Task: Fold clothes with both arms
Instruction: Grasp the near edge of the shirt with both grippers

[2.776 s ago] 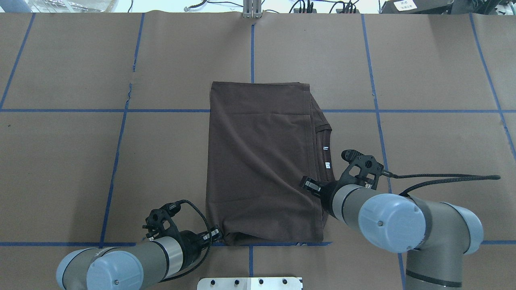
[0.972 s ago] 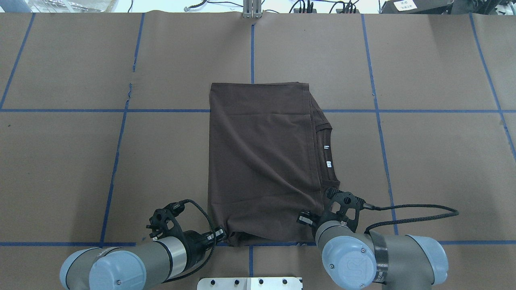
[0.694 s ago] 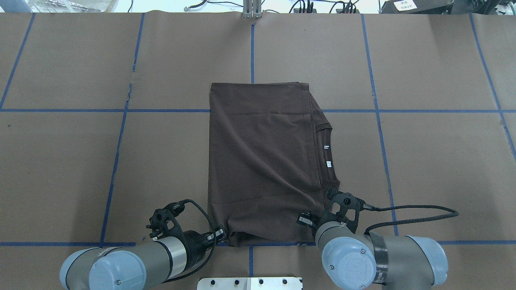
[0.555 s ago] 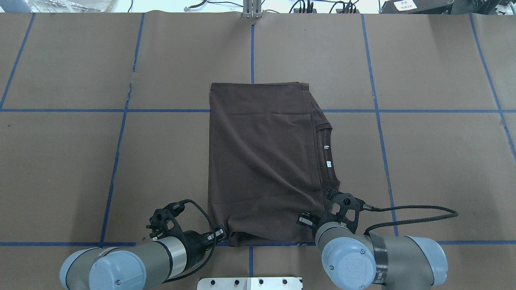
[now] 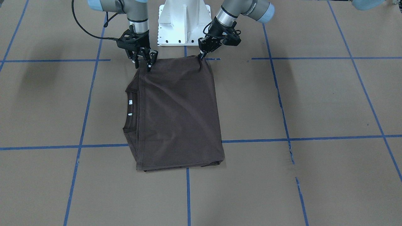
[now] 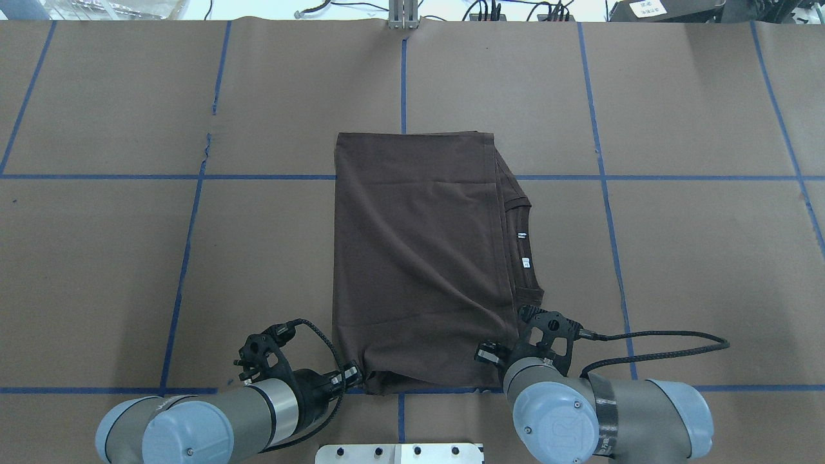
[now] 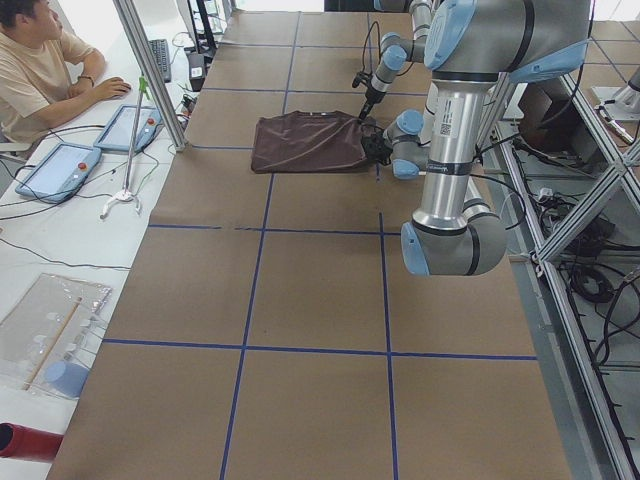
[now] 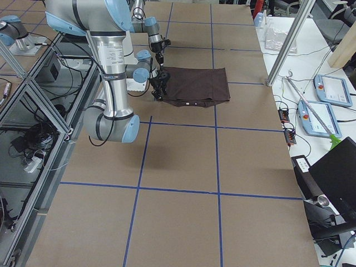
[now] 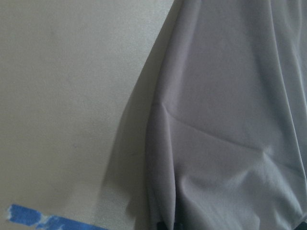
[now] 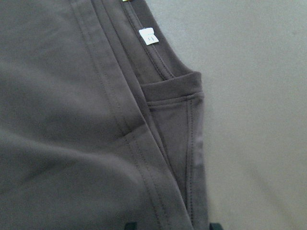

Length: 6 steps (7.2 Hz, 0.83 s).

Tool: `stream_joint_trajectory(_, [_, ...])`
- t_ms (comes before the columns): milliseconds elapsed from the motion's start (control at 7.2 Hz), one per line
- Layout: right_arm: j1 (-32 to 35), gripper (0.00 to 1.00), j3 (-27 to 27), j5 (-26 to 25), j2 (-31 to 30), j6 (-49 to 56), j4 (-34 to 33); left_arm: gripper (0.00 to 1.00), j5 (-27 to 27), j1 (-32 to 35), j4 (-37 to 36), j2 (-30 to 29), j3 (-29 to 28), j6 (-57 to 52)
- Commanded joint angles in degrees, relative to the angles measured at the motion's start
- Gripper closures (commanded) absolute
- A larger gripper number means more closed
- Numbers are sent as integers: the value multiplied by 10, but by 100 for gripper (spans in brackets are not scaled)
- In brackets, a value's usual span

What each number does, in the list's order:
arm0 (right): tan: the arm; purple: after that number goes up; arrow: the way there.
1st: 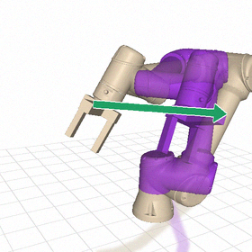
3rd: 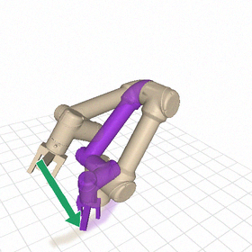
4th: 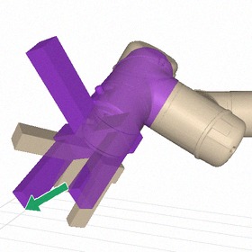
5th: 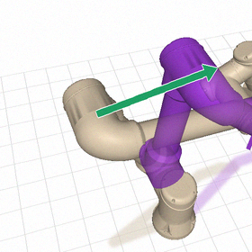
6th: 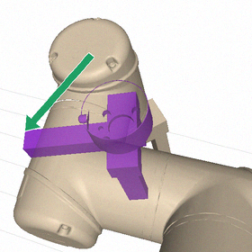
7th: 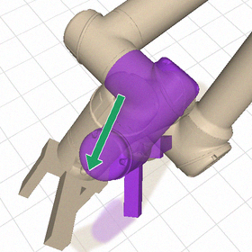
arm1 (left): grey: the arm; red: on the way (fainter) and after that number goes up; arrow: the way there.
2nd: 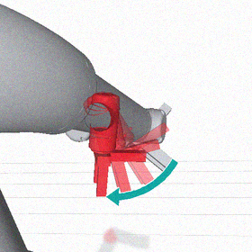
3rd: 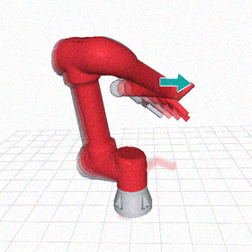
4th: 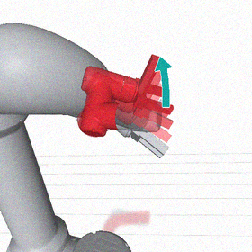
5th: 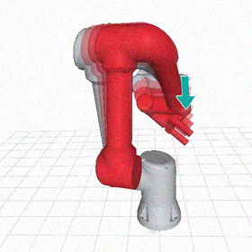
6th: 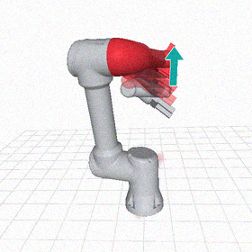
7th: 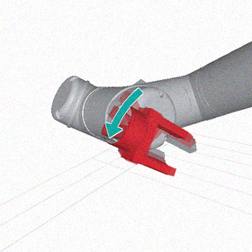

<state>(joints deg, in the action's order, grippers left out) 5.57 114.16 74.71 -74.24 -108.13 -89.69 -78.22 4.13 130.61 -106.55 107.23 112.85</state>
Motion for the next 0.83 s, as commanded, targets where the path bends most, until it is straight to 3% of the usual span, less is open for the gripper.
stream_joint_trajectory(0, [0, 42, -2, 0, 0, -3, 0, 100, 0, 0, 0, -1, 0, 0])
stream_joint_trajectory(139, [-1, 50, -3, 0, 1, -11, 0, 100, 0, 0, 0, 0, 0, -1])
stream_joint_trajectory(416, [-3, 100, -3, -4, 3, -40, 0, 100, -1, 0, 0, 0, 2, -1])
stream_joint_trajectory(694, [-2, 100, -2, -4, 6, -41, 1, 100, 0, 0, 0, -1, 2, -1])
